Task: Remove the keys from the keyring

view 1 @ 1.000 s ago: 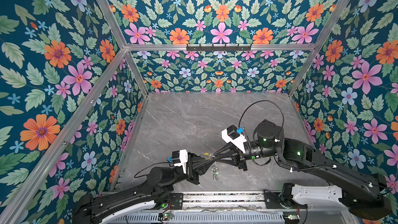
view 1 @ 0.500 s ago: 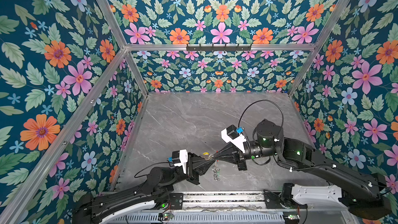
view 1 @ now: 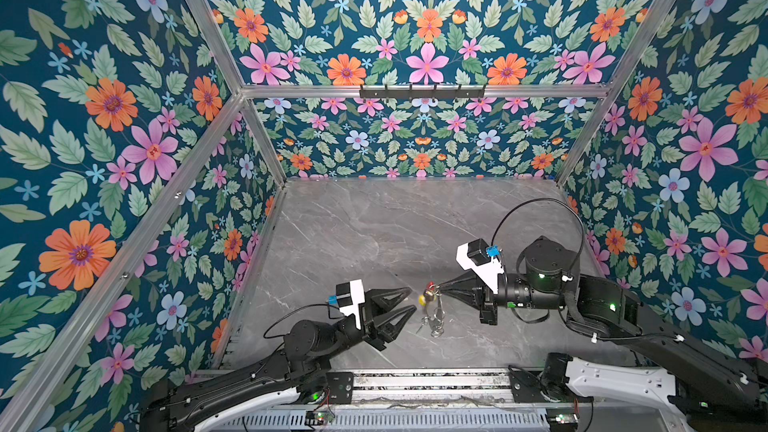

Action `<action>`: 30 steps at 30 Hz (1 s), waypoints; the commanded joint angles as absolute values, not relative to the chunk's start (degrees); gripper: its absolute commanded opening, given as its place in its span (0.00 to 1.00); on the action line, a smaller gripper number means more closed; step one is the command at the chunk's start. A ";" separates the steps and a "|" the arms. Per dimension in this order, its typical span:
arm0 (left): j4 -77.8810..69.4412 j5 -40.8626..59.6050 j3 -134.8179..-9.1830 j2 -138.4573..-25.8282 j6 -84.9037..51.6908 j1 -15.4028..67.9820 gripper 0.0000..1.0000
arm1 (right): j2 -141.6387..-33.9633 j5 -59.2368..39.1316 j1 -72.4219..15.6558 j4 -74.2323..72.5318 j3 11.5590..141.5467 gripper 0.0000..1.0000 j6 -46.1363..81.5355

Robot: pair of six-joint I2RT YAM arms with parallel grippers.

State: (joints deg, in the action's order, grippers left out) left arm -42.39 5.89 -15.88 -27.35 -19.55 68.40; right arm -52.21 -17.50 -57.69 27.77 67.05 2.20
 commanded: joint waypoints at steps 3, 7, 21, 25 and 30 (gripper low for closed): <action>-22.94 -0.84 -23.02 -26.84 -19.43 68.39 0.48 | -50.74 -15.52 -53.81 29.06 63.42 0.00 -0.79; -13.76 -1.50 -30.52 -32.53 -20.02 68.40 0.50 | -50.89 -14.14 -53.40 27.51 60.49 0.00 -2.25; -11.44 16.12 -36.87 -44.08 -34.29 59.55 0.51 | -52.73 -13.10 -53.42 24.34 58.36 0.00 -2.95; -14.58 21.40 -36.13 -45.89 -37.23 56.53 0.47 | -52.47 -12.83 -53.43 24.44 58.24 0.00 -2.72; -16.87 23.47 -36.04 -47.48 -38.76 56.48 0.44 | -52.47 -12.35 -53.43 25.14 58.32 0.00 -2.72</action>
State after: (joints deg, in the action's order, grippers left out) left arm -12.58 20.29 -36.03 -46.98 -36.38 56.64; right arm -52.47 -13.28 -53.41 26.72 58.19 -2.13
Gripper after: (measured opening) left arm 0.438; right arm 0.050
